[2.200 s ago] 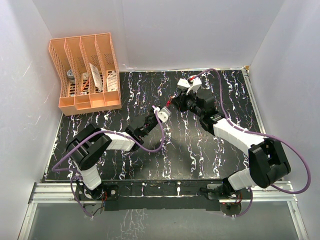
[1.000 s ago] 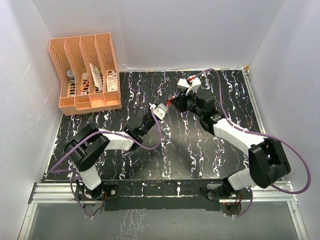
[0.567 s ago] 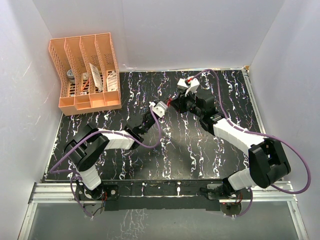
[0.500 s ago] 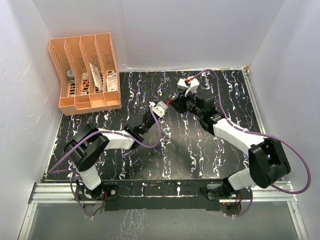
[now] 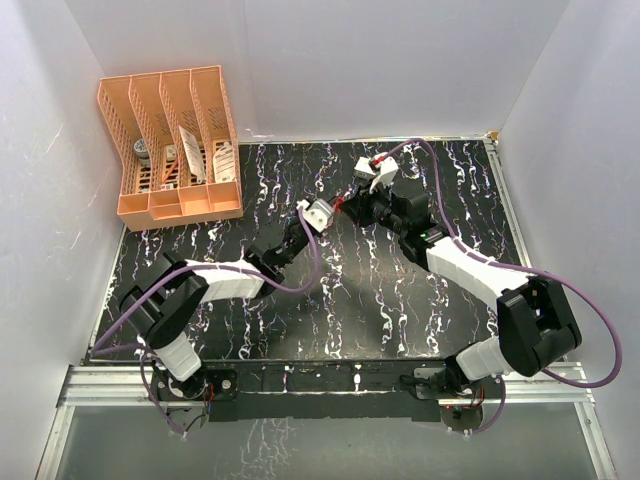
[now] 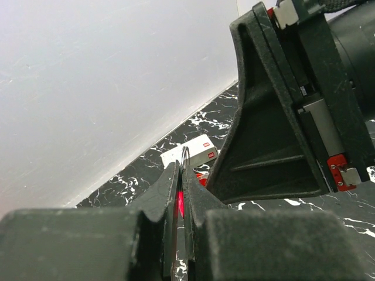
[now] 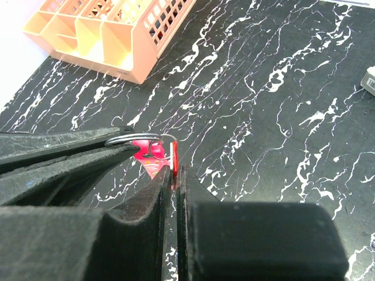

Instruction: Put the keys on the keyring

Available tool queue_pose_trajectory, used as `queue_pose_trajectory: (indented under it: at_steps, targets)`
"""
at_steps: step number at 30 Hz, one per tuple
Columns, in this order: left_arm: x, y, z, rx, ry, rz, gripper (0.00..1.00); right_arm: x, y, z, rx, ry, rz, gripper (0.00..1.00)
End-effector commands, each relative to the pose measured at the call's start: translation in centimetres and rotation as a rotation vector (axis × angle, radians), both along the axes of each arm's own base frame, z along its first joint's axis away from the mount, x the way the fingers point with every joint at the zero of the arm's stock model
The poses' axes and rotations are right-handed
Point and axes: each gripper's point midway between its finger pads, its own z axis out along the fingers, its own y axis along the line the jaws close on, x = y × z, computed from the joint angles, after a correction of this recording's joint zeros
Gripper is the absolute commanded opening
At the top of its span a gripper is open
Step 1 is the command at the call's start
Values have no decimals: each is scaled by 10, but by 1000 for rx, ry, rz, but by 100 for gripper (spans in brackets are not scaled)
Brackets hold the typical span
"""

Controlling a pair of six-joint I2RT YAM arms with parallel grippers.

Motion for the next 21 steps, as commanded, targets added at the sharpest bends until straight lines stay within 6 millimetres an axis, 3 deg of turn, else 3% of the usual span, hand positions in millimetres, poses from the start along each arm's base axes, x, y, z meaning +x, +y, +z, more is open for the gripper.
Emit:
queue_pose_trajectory:
  at_steps: [1, 12, 21]
  targets:
    - [-2, 15, 65, -113, -43, -13, 0, 6, -5, 23, 2, -68, -32, 0]
    - [8, 20, 79, -62, 69, -27, 0, 4, -12, 34, -9, -111, -52, 0]
    - [10, 19, 72, -49, 86, -31, 0, 2, -17, 43, -20, -150, -67, 0]
